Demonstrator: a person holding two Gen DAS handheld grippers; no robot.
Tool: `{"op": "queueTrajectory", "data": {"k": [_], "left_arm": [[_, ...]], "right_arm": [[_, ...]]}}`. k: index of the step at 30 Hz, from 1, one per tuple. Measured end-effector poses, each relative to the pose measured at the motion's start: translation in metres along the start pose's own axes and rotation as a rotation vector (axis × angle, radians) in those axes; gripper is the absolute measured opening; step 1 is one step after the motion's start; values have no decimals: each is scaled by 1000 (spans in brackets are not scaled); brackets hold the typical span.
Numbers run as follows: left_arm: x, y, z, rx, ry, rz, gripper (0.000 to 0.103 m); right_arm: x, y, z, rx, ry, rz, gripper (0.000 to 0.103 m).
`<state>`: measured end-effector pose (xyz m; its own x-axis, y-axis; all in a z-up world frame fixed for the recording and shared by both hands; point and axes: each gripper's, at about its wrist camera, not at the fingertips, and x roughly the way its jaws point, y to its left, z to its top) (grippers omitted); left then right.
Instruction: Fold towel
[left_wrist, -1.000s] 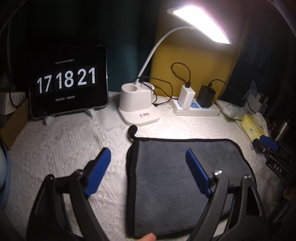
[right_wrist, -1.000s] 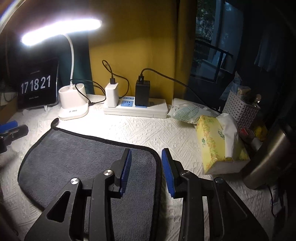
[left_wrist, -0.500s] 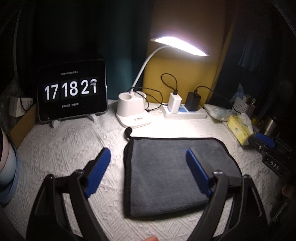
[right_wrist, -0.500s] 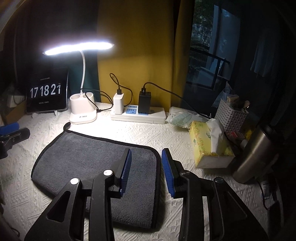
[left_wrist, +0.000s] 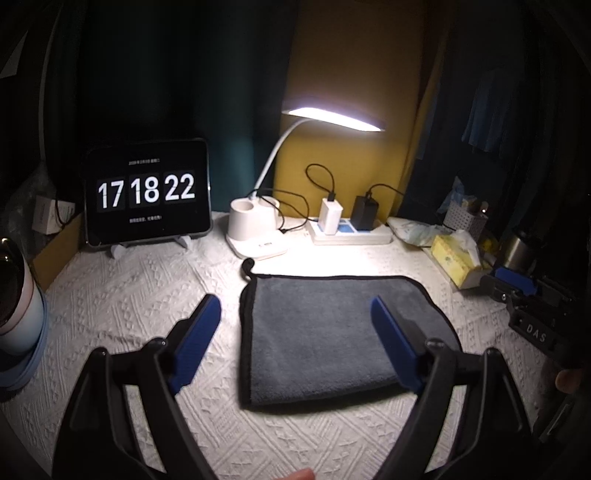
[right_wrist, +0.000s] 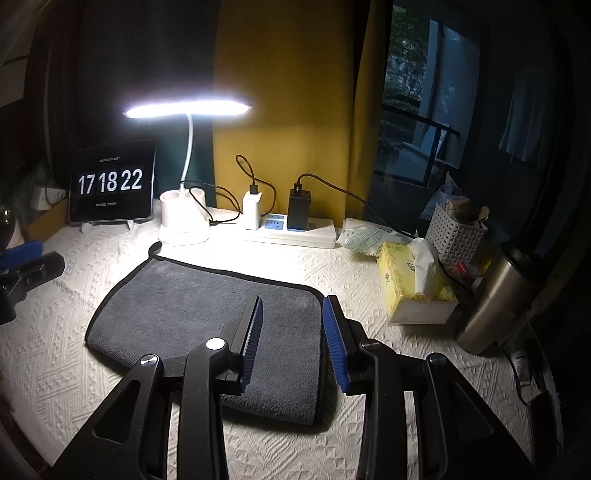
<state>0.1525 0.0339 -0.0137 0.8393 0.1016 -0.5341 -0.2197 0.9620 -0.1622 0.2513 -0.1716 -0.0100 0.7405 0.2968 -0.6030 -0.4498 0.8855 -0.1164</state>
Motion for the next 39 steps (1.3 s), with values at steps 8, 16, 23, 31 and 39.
{"op": "queueTrajectory", "data": {"k": [8,16,23,31,39], "left_arm": [[-17,-12,-14,24,3,-39,85],[-36,-15,-23,35,-24,-55,85],[-47,-14,-32,22,-22,-47,85],[-64,-11,-45,23,-60,-21,89],[-75,-13,-63,31,-44,-36,94]], "right_arm": [[-17,5,-8,-2,-3,3,36],[-33,14,-15,-9,-7,12,36],[-47,18,-23,-5,-13,24,36],[-68,19,-36,-3,-20,25,37],[-86,21,-50,6,-31,27,41]]}}
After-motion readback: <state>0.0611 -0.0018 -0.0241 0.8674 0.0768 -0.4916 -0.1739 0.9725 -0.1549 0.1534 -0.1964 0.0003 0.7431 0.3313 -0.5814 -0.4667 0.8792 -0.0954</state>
